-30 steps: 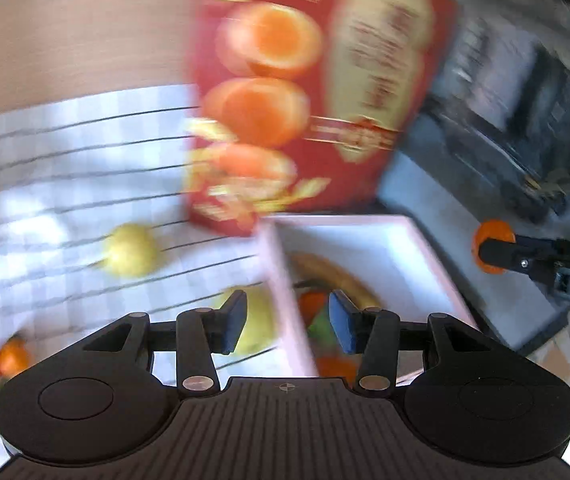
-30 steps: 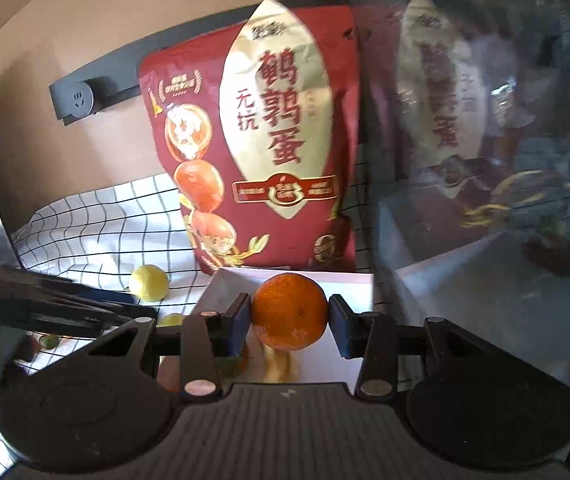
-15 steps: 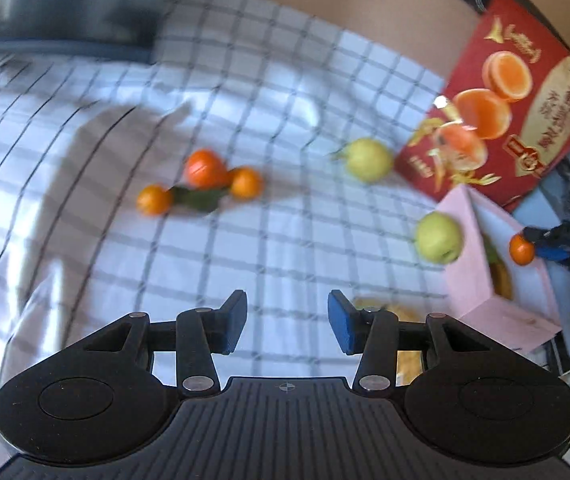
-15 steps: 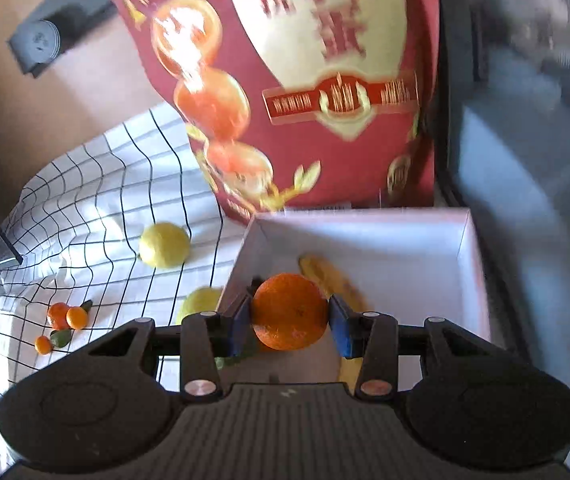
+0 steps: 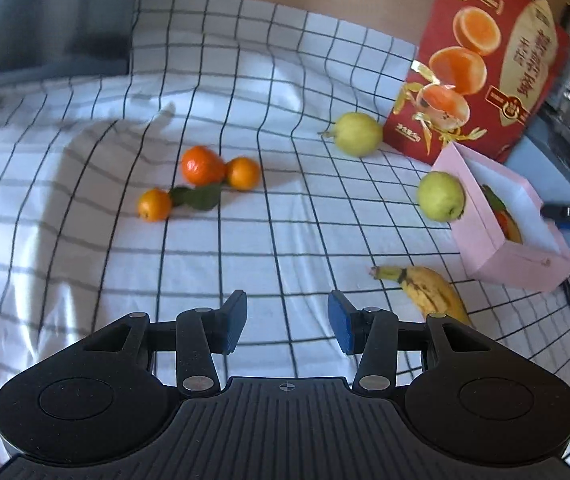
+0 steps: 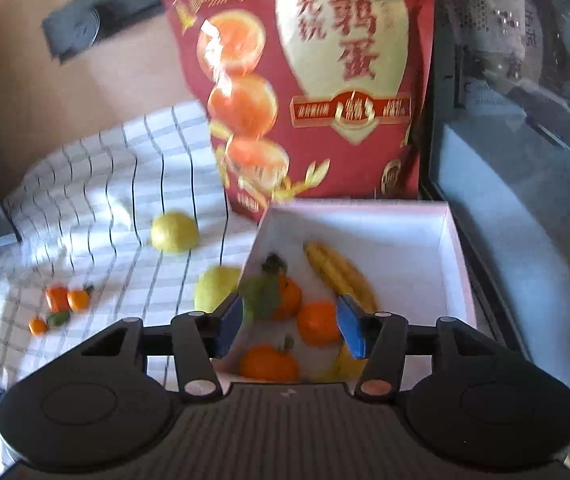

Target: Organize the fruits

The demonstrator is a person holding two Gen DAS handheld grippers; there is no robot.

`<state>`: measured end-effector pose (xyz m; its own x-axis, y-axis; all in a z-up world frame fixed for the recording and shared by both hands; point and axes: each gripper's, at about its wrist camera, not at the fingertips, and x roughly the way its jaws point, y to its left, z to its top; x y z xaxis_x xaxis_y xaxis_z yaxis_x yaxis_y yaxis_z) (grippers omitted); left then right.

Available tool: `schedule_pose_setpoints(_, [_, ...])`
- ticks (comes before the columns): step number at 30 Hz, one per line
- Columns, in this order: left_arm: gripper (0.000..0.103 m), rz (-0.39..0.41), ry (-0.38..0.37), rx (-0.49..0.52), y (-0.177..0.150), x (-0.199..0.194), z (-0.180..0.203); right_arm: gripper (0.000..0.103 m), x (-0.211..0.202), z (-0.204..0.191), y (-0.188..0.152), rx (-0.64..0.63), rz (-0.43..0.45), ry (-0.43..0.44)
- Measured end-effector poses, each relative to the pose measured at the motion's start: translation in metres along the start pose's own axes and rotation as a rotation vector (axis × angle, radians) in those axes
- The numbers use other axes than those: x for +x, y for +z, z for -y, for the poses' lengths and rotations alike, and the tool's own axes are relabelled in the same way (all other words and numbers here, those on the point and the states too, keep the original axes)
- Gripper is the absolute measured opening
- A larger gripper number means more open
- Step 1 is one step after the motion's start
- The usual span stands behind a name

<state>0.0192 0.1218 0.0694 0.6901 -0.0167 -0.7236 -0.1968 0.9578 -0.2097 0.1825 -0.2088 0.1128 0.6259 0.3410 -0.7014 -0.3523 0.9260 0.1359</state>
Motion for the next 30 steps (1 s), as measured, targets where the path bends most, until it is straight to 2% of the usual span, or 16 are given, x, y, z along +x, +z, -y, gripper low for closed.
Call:
schedule_pose_setpoints(8, [0.049,0.007,0.016,0.008,0.015,0.017,-0.025,0.053,-0.003,-0.048,-0.053,-0.124,-0.065,-0.022])
schedule_pose_setpoints(11, [0.049,-0.001,-0.027,0.044,0.020,0.024,-0.019,0.053,-0.007,-0.059,-0.060,-0.139,-0.050,-0.033])
schedule_pose_setpoints(17, [0.049,0.019,-0.168,0.158,0.032,0.030,0.013,0.053,-0.018,-0.062,-0.060,-0.129,-0.040,-0.057])
schedule_pose_setpoints(23, [0.049,0.019,-0.237,0.138,0.041,0.052,0.040,0.053,-0.017,-0.053,-0.035,-0.162,-0.050,-0.116])
schedule_pose_setpoints(27, [0.049,0.010,-0.259,0.089,0.043,0.052,0.044,0.054,-0.008,-0.065,0.008,-0.240,-0.095,-0.076])
schedule_pose_setpoints(30, [0.049,0.033,-0.259,0.034,0.041,0.044,0.034,0.063,0.014,-0.081,0.050,-0.329,-0.124,-0.066])
